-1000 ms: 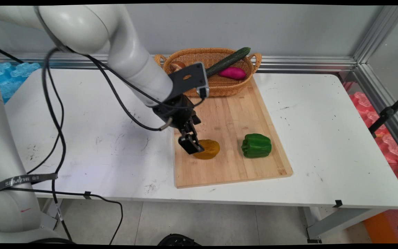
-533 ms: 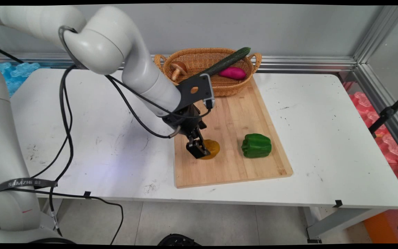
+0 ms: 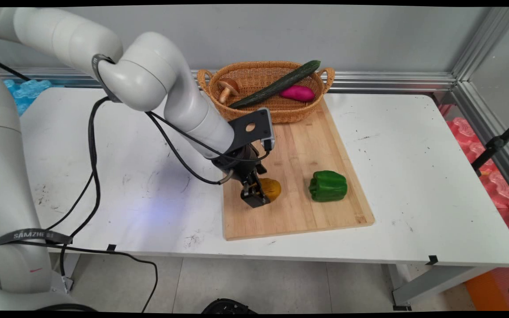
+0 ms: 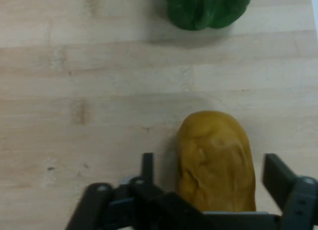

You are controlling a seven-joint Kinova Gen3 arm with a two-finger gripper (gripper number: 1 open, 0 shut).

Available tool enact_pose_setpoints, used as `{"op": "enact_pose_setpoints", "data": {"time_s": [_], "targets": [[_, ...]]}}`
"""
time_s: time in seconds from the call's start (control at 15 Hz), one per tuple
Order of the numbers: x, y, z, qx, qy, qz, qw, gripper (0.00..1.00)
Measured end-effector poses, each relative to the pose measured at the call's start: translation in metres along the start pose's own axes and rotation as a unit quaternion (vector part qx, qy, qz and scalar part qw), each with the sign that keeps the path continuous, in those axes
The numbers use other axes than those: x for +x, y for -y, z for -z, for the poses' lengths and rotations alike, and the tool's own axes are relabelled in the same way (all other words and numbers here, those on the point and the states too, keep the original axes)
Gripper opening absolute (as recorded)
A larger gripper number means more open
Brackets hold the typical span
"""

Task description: Pick up the potato from the cutting board, then place the picked object in the vegetable basket

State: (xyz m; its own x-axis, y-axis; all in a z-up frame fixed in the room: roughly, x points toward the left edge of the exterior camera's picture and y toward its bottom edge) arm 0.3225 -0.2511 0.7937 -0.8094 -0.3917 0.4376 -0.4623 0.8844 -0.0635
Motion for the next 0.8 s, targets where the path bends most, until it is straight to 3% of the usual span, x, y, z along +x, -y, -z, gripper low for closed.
{"op": "enact_pose_setpoints", "data": {"time_s": [0.8], "targets": [[0.0002, 0.007, -0.0065, -0.01, 0.002, 0.005, 0.9999, 0.0]]}}
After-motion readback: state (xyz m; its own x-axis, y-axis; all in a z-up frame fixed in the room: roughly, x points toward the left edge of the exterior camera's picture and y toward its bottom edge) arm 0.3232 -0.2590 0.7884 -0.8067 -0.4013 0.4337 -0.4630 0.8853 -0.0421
